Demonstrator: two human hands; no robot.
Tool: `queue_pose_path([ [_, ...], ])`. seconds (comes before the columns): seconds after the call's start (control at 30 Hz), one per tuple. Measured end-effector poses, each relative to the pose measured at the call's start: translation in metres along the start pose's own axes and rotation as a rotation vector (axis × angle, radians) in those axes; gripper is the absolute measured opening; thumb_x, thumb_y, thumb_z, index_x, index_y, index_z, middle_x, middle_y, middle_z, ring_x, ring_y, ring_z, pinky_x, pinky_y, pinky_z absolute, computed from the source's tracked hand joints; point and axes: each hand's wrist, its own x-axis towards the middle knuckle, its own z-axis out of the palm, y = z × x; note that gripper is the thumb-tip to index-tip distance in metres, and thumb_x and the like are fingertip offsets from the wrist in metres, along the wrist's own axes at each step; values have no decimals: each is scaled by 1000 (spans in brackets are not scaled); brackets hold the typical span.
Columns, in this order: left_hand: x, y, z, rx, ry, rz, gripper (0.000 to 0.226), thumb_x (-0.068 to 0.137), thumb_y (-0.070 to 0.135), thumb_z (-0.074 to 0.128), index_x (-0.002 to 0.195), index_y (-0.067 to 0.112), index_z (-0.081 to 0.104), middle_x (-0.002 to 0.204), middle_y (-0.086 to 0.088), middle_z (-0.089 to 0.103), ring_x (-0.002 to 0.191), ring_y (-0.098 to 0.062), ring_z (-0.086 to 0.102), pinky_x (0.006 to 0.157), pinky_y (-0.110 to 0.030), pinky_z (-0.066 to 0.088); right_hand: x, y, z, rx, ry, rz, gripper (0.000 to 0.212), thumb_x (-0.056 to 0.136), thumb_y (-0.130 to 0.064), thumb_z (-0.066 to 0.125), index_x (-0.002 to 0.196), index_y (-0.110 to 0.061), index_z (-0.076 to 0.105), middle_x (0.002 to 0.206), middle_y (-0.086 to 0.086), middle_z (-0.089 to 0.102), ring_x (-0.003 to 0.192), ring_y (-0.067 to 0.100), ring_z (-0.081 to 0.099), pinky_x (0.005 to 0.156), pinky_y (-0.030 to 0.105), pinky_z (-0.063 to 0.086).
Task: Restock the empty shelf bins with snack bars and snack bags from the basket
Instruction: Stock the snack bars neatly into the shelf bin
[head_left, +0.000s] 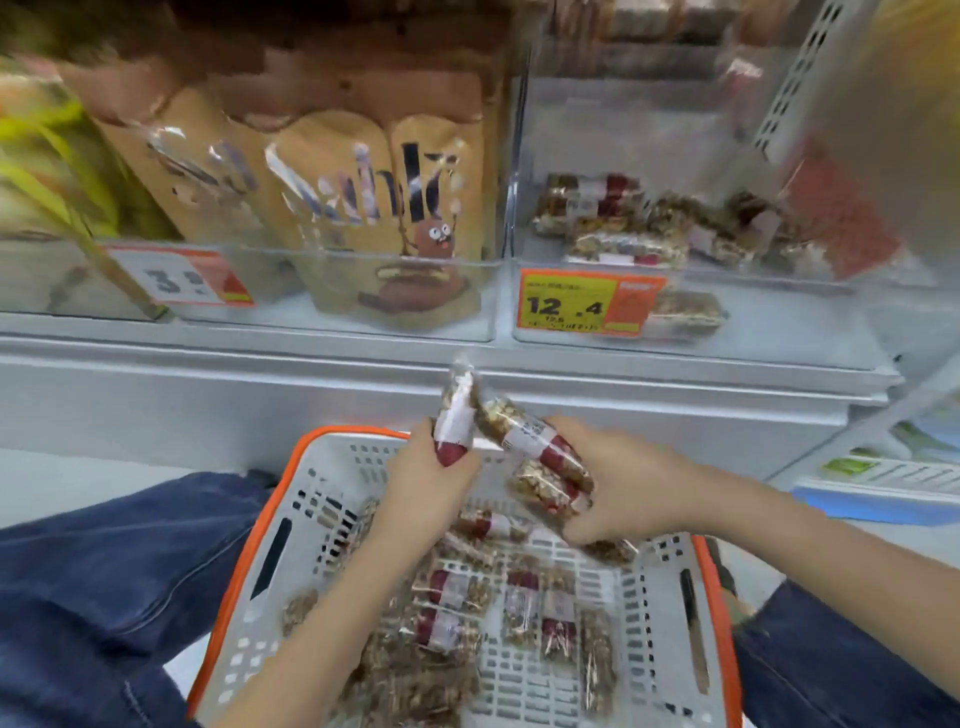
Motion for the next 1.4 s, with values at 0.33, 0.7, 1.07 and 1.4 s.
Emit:
queue_pose_path([
  [0.33, 4, 239, -6, -269, -218, 212, 46, 81, 25, 56, 118, 7, 36, 85, -9, 52, 65, -22, 60, 62, -32, 52, -106, 23, -154, 497, 795, 47, 83, 67, -32, 75, 136, -40, 29, 98, -11, 61, 64, 7, 62, 52, 24, 52],
  [0.7, 31, 215, 44, 269, -44, 721, 53, 95, 36, 48, 143, 17, 38, 149, -1, 36, 140, -17, 28, 113, -26, 19, -77, 106, -156, 278, 940, 236, 31, 90, -28, 59, 119, -18, 65, 124, 2, 64, 117, 19, 56, 101, 32, 42],
  [1.07, 5, -40, 12, 640, -8, 493, 29, 91, 18, 56, 120, 17, 56, 119, 1, 59, 112, -20, 51, 91, -29, 38, -38, 65, -23, 204, 969, -5, 17, 87, -5, 51, 94, -19, 57, 84, -4, 54, 68, 12, 49, 65, 30, 40],
  [1.4, -16, -202, -12, 770, -145, -291, 60, 86, 25, 61, 137, 10, 34, 114, -12, 58, 94, -25, 56, 73, -33, 45, 76, 77, 193, 312, -148, 397, 82, 88, -28, 64, 150, -19, 10, 150, 21, 23, 115, 32, 54, 95, 38, 45],
])
